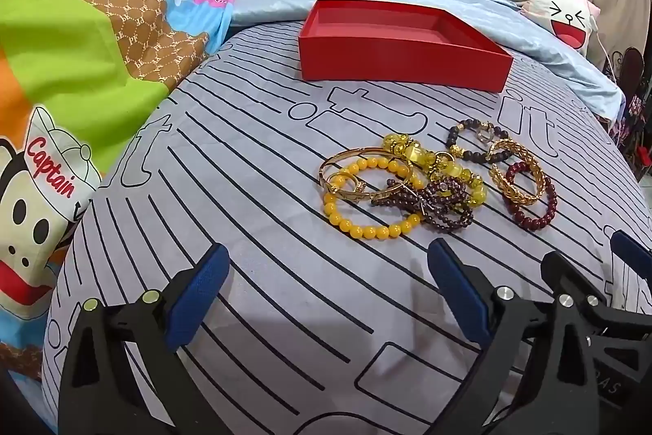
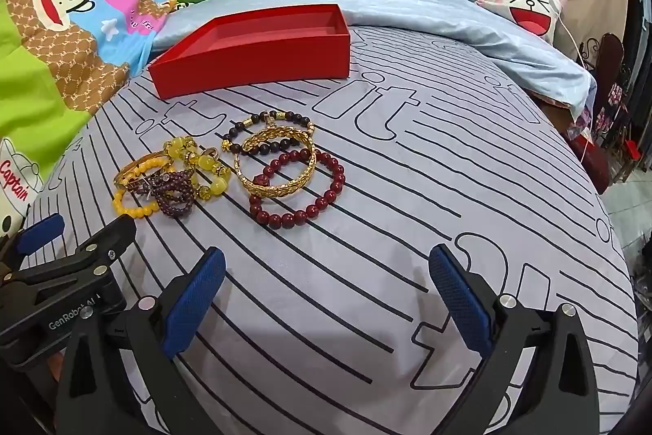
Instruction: Organize jewelry
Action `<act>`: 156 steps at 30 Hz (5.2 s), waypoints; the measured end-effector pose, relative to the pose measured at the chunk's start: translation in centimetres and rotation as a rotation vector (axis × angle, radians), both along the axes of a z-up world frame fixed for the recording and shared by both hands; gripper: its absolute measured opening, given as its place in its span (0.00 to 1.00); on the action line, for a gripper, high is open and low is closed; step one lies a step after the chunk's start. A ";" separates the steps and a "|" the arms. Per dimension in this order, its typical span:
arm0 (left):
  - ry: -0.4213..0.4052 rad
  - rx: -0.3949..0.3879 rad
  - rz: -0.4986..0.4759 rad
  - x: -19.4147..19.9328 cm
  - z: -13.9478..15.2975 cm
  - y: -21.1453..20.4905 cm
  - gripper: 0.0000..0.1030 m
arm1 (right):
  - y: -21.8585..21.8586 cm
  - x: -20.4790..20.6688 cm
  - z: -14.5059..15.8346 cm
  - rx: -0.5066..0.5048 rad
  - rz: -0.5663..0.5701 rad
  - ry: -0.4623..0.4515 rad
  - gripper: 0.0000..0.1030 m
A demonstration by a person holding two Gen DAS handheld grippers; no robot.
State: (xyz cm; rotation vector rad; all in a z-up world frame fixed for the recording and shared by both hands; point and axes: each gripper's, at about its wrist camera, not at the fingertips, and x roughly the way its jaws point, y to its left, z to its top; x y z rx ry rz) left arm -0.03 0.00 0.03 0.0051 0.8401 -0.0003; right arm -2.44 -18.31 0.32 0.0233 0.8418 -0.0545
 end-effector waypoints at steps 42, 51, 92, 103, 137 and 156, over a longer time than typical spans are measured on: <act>0.005 0.004 0.001 0.0 0.0 0.0 0.90 | 0.1 0.1 0.0 -0.009 0.002 -0.008 0.94; 0.006 0.004 0.001 0.0 0.2 0.3 0.90 | 0.1 0.0 0.0 -0.010 0.001 -0.008 0.94; 0.009 0.006 0.001 0.0 0.2 0.2 0.90 | 0.0 0.1 0.1 -0.008 0.001 -0.007 0.94; 0.009 0.005 0.000 0.1 0.1 0.3 0.91 | -0.1 0.1 0.0 -0.007 0.001 -0.006 0.94; 0.033 -0.059 -0.004 2.4 0.1 3.6 0.91 | 2.2 7.3 -0.1 0.036 0.108 0.034 0.53; 0.053 -0.077 -0.082 5.7 0.2 0.1 0.91 | 0.3 6.7 0.6 0.072 0.070 0.017 0.52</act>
